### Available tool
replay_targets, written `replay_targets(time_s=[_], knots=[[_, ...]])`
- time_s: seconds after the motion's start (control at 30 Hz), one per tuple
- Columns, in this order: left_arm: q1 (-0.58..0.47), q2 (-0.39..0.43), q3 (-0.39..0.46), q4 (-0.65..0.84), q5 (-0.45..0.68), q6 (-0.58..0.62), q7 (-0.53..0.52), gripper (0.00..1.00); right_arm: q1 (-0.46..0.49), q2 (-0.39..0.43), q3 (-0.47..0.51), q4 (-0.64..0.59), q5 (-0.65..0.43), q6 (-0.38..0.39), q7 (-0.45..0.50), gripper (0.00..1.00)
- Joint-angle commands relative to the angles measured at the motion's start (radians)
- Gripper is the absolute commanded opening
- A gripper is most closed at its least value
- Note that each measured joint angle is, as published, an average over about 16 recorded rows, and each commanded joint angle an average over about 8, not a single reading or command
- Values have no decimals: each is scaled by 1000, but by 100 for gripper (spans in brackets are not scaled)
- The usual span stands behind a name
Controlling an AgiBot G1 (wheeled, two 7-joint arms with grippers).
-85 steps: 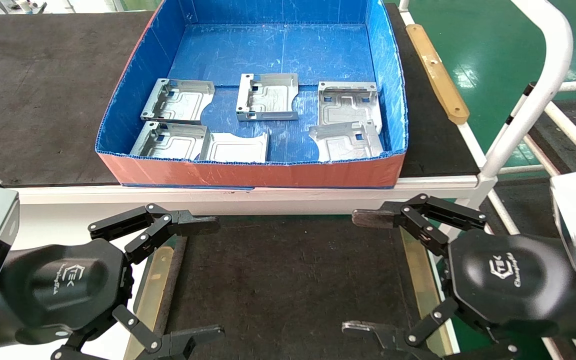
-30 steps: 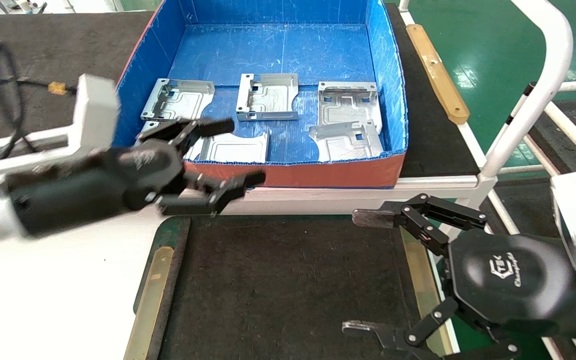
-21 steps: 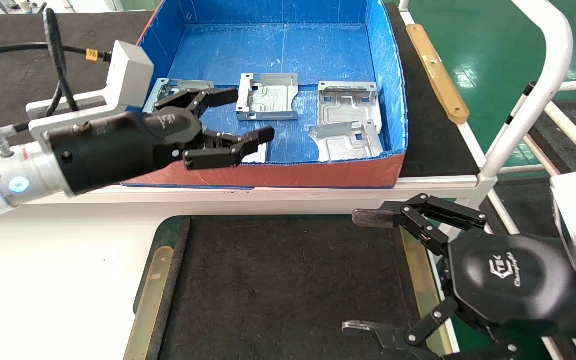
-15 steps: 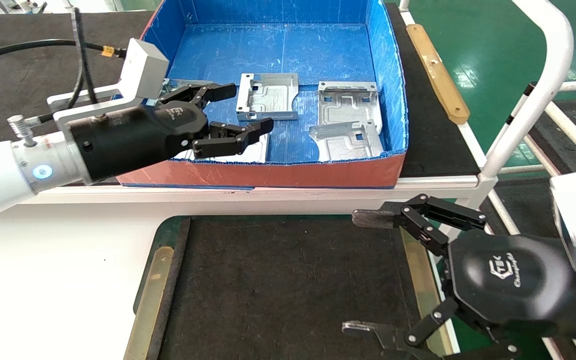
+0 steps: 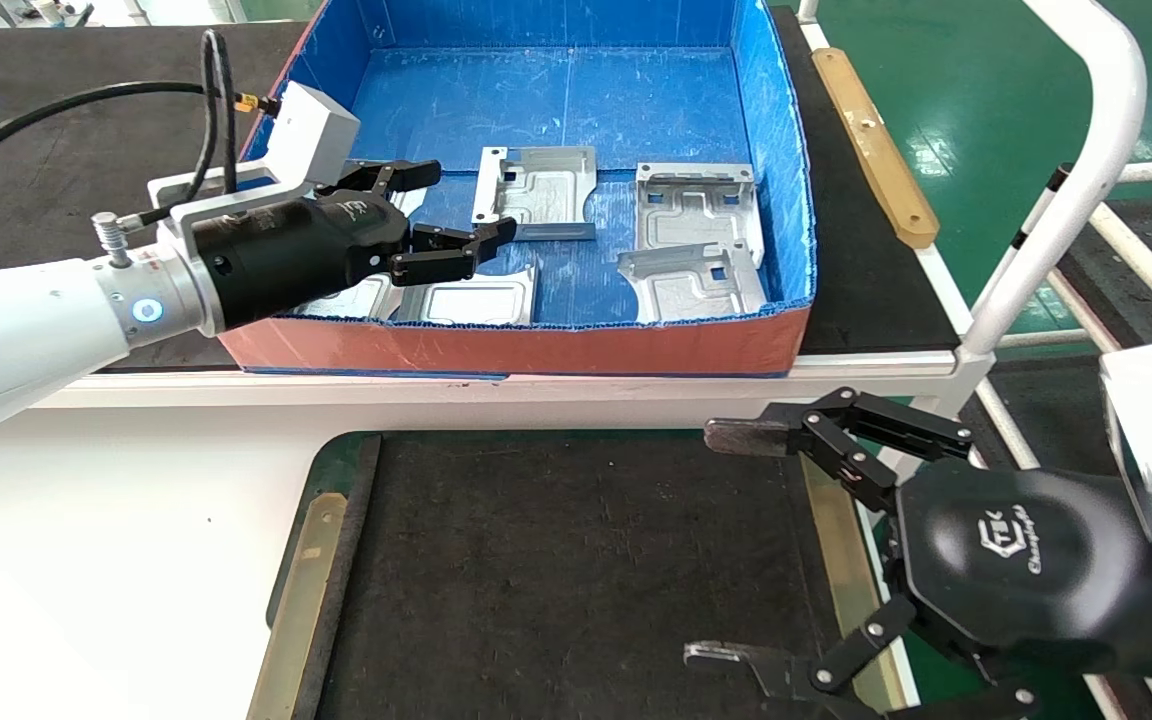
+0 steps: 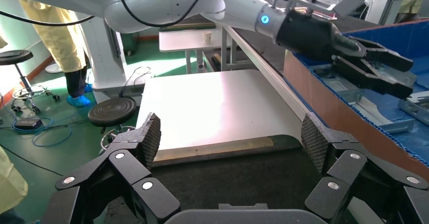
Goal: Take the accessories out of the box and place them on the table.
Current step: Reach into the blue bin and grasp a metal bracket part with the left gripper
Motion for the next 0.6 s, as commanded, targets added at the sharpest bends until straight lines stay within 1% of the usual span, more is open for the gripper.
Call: replay_targets(time_s=[0.03, 0.33, 0.6], knots=[[-13, 16, 3, 39, 11, -14, 20, 100, 0, 0, 0, 0, 0, 0, 0, 100], [-66, 76, -1, 161, 16, -46, 75, 100, 0, 0, 0, 0, 0, 0, 0, 100], [-105, 142, -4, 247, 21, -100, 113, 100, 0, 0, -1, 0, 0, 0, 0, 100]])
